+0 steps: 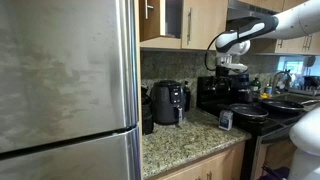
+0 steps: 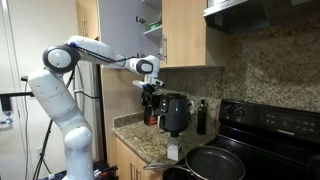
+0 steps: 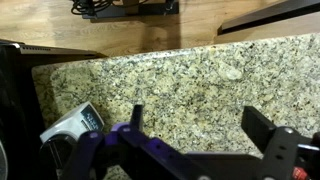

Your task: Move the black packet to the right and then put it back in the left corner

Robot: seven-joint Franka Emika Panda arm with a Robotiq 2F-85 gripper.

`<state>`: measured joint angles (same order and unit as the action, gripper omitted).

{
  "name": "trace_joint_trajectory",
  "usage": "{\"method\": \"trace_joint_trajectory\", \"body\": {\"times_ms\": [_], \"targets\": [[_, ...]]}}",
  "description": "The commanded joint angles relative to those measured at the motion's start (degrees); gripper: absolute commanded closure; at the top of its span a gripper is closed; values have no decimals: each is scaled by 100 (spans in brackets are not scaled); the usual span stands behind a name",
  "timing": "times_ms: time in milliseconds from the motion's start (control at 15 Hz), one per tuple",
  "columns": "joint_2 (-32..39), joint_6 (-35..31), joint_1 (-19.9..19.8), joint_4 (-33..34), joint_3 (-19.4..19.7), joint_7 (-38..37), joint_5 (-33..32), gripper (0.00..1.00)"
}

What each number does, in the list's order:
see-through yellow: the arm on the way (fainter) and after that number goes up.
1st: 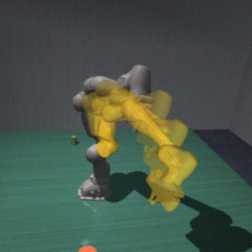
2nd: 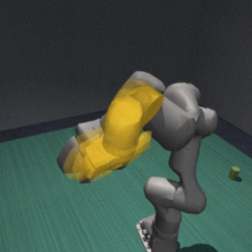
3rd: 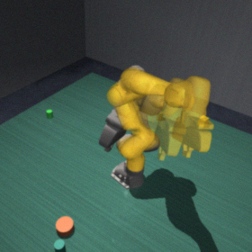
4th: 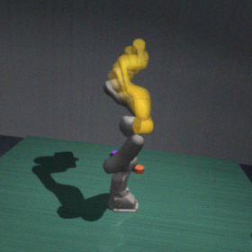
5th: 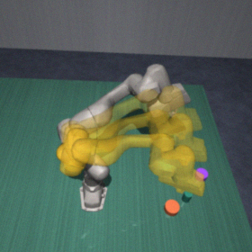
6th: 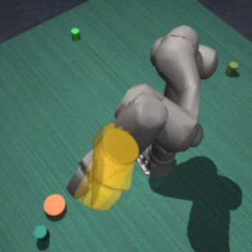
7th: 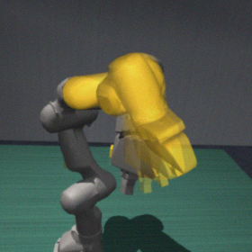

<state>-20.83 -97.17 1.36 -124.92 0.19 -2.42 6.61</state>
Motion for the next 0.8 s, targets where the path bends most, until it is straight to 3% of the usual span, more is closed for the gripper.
{"method": "trace_joint_trajectory", "body": {"times_ms": [0,200,267,400,667,733], "targets": [[4,17,-36,15,-29,10,8,0],[4,17,-36,15,-29,10,8,0],[145,73,226,-29,-177,366,144,0],[73,-167,576,-128,-524,366,532,0],[232,-649,1252,400,-1338,199,804,0],[67,-452,1073,101,-1098,217,746,0]]}}
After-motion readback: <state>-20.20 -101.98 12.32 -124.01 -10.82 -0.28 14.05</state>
